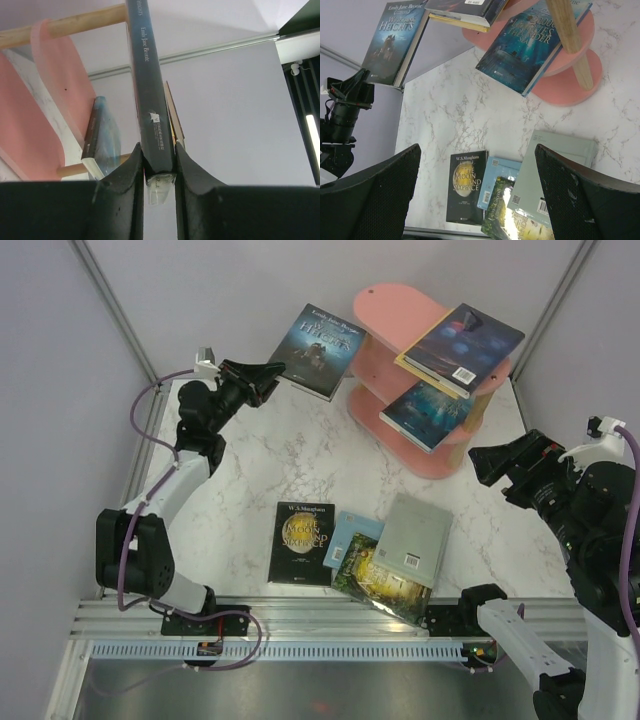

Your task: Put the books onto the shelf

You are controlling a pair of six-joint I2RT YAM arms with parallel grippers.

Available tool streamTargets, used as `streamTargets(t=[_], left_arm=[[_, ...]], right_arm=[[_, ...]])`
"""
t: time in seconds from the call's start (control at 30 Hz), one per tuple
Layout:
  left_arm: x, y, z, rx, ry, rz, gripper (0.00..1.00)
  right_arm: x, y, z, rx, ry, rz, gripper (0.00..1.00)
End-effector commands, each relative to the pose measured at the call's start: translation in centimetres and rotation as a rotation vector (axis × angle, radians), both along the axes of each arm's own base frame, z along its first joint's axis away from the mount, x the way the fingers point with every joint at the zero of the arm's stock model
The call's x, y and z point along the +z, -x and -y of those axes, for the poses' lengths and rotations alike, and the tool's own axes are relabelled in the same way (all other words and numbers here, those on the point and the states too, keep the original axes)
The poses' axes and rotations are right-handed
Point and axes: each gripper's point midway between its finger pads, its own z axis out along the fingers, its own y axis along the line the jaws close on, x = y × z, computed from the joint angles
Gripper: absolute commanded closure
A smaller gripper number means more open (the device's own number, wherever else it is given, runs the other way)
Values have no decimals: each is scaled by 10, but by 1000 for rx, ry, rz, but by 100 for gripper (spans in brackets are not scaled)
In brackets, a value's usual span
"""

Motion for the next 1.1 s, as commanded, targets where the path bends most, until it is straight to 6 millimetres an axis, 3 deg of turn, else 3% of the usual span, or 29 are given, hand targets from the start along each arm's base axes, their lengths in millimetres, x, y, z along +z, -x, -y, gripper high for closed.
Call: streamTargets(t=[0.0, 0.23, 0.43, 0.87, 0.97, 1.0, 1.07], left_arm=[[99, 29, 7, -76, 156, 279, 98], [93, 25, 31, -107, 159, 250, 98], [72, 22, 61, -165, 169, 192, 98], [42, 38, 173, -311, 132, 136, 98], [39, 37, 193, -317, 103, 133, 98], [47, 38, 198, -327, 108, 148, 98], [36, 34, 211, -329, 93, 129, 98]], right_arm=[[0, 1, 4, -23, -2, 7, 2], [1, 2, 5, -28, -1, 15, 2], [-2, 4, 7, -31, 8, 15, 2], [-3, 4, 8, -29, 35, 16, 2], [-3, 4, 9, -27, 41, 18, 2], [-3, 4, 9, -27, 44, 17, 2], [-4, 4, 8, -24, 47, 14, 2]])
